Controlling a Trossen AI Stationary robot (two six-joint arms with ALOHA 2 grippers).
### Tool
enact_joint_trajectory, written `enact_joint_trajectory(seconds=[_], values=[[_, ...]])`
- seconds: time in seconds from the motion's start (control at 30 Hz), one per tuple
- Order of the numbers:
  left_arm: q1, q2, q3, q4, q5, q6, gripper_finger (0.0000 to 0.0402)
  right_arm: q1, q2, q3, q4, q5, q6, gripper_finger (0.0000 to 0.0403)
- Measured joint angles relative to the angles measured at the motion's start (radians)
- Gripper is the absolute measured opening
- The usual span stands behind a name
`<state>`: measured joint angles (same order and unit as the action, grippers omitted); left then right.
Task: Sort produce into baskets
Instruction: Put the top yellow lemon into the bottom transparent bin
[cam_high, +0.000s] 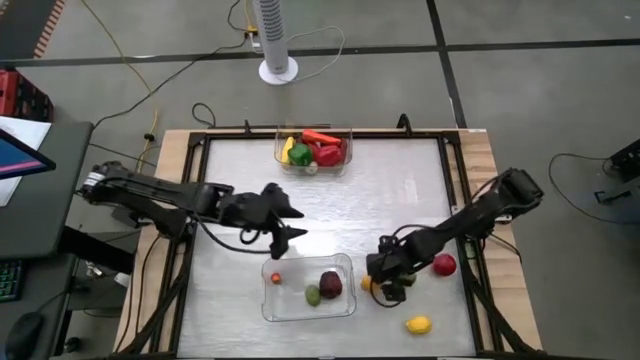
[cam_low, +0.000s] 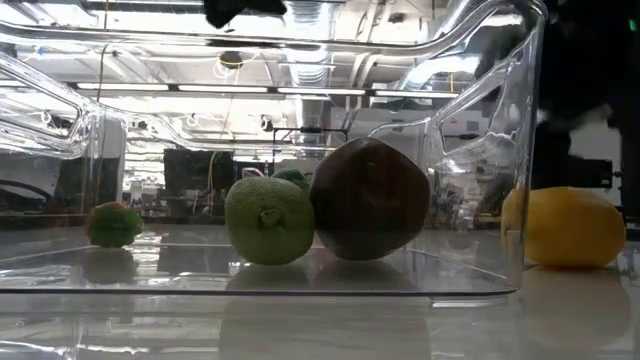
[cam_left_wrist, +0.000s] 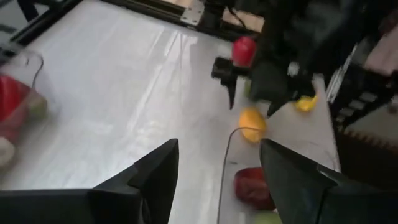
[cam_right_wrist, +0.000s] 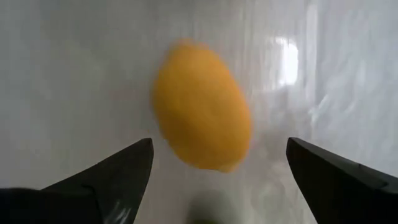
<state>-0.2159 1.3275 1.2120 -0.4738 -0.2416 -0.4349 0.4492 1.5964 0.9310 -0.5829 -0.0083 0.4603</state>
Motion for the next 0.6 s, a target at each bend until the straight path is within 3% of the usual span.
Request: enact_joint_trajectory(seconds=[0.13,0.23,0.5,0.6], values=[[-0.001,-0.102,-0.108,0.064,-0.003,-0.087,0.0201,0.002,0.069,0.0,-0.004,-0.016,-0.001,0.0367],[-0.001,-0.163,-0.15,0.076,-0.026,-0.113,0.0196,0.003,0.085,0.0,0.021,-0.016,0.002,0.0327],[0.0,-0.233,-0.159,0.066,-0.088,-0.048,0.0194,0.001,0.075,0.002,0.048,-0.02,0.036,0.0207],[0.0,-0.242,-0.159,0.054,-0.087,-0.043,0.0195,-0.002,0.03,0.011,-0.054,-0.037,0.062,0.0201]])
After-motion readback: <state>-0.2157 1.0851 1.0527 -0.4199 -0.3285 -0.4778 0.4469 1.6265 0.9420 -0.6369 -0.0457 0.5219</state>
